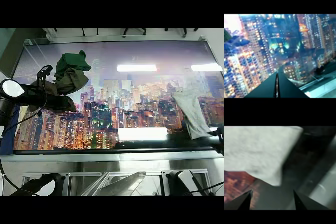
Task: Fold the shirts.
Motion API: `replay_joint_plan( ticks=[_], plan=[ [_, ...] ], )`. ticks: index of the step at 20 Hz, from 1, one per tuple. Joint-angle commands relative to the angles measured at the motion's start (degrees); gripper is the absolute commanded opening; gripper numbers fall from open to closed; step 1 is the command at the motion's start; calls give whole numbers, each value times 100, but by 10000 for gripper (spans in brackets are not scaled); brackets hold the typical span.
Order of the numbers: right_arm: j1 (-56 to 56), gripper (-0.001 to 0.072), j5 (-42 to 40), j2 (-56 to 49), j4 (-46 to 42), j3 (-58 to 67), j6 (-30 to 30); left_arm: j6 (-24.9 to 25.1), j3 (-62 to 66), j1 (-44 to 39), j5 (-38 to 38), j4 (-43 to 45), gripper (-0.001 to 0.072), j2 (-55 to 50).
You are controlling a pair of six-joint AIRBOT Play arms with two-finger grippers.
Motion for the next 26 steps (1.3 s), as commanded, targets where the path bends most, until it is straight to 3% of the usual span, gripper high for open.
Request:
replay_joint_plan(
  ticks=[1,4,5,6,7,9,13,16,20,26],
  plan=[
    [-116,570,645,1047,-688,-2,728,129,2,-2,-15,2,19,0],
    [570,563,114,2146,420,-4,721,162,0,-2,-48,0,19,0],
    [1058,432,-81,2420,824,-4,719,160,0,-2,-48,2,19,0],
    [1665,232,-251,2573,1207,-4,695,157,0,-2,-52,0,19,0],
    [2319,207,-450,2601,1443,-4,697,153,0,-4,-55,0,19,0],
    [3906,21,-986,2426,1661,-2,612,129,0,-2,-125,-7,19,0],
    [7117,20,-2347,1093,1650,72,601,66,0,-9,-461,-4,19,0],
    [8574,20,-2247,-584,1554,892,-92,61,0,-9,-577,-4,19,0],
    [9060,21,-1552,-2105,1268,2293,-474,-37,0,-9,-811,2,19,0],
    [9058,21,-1484,-2253,1307,2511,-463,-33,0,-7,-732,42,19,0]
  ],
)
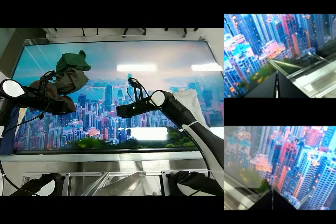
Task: Fold the shirts.
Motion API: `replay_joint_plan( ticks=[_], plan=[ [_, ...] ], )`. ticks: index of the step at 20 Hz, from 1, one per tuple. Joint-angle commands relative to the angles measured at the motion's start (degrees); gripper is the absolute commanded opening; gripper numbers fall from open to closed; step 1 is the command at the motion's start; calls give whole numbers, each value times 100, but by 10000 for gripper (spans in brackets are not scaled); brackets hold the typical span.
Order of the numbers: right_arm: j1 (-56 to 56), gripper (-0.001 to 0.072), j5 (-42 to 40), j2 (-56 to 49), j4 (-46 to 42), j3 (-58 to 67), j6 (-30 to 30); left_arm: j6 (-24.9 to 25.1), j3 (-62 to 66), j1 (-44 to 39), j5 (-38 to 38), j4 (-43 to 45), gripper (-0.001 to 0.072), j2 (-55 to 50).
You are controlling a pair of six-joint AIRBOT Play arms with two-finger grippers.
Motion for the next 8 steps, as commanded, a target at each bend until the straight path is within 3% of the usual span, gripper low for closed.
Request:
replay_joint_plan(
  ticks=[1,8],
  plan=[
    [50,21,83,-101,2,79,-37,11,0,-2,42,20,19,0],
    [52,22,83,-111,2,79,-37,17,0,2,85,17,19,0]
  ],
)
